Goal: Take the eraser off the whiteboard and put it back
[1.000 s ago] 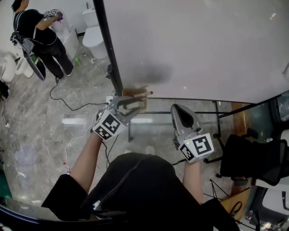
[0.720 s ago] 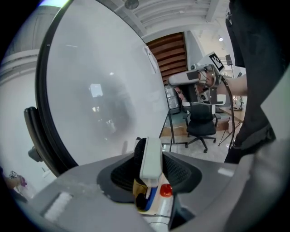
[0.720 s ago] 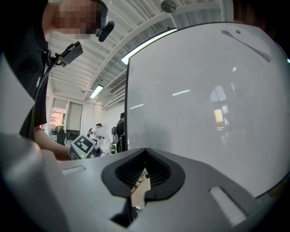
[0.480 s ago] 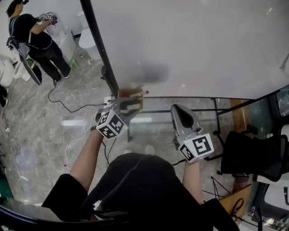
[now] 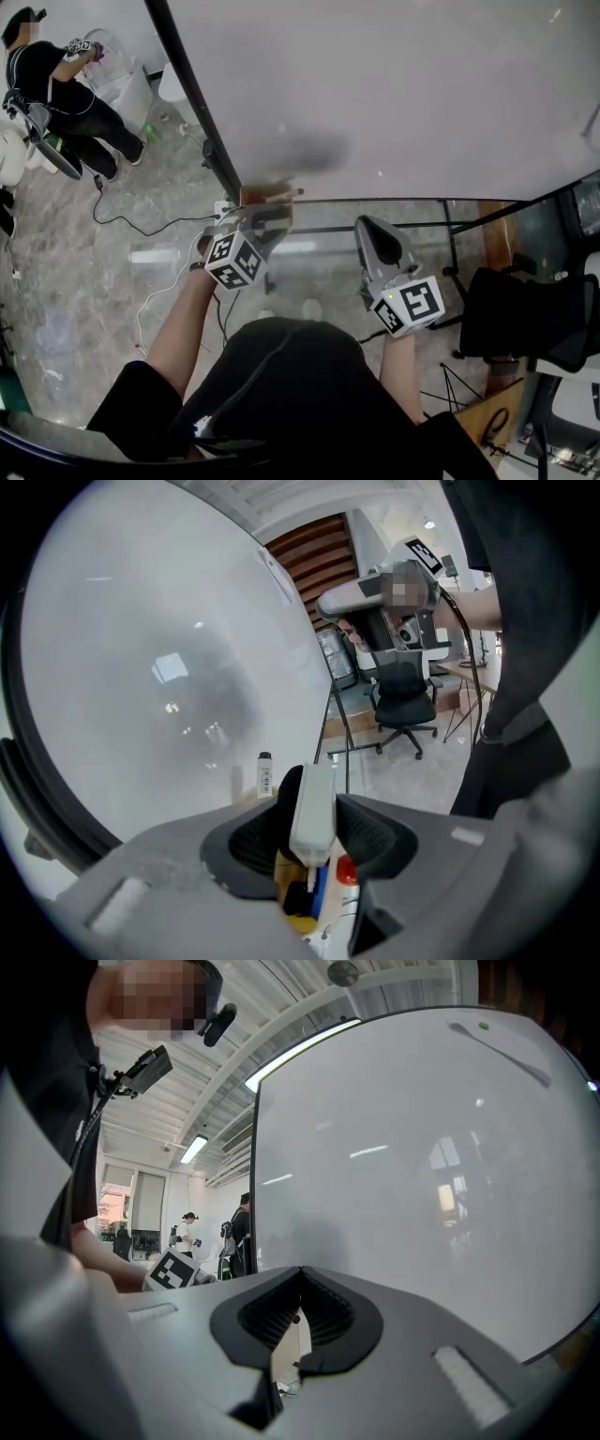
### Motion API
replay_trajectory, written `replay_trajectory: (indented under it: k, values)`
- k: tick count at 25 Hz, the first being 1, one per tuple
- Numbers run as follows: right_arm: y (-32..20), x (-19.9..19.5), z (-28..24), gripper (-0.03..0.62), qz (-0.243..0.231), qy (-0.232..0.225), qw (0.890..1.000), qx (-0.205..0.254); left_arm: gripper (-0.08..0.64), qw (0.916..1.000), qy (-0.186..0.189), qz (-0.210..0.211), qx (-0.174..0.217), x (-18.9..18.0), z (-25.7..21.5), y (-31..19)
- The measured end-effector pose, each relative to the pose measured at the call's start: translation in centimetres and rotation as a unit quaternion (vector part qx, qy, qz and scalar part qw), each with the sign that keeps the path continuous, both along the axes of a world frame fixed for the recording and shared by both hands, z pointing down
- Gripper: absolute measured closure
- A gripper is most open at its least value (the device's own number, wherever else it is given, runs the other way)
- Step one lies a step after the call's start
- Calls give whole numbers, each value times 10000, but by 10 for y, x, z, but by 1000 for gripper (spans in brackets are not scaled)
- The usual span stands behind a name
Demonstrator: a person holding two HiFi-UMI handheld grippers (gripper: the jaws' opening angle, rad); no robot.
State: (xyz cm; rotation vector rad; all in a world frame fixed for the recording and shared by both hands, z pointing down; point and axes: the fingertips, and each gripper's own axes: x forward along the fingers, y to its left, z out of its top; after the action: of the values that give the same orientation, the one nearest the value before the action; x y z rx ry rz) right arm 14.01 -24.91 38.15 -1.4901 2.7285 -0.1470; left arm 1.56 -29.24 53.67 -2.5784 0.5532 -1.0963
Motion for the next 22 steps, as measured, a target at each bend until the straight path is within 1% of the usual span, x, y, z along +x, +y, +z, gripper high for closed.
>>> replay_trajectory:
  k: [9,15,19,22]
  values:
    - [0,2,2,583,-14,-21,10000,-11,373,9997,-229,65,58,6,7,-2]
    - [1,5,3,583,-8,-10,10000,-22,356,9997,-203,18,149,10,8,-4]
    - [1,6,2,583,-11,-4,10000,-21,311,9996,-183,-44,214,7,8,-6]
    - [1,6,1,583,-31,-6,10000,-17,307,9995,-159,-103,256,6,6,-5]
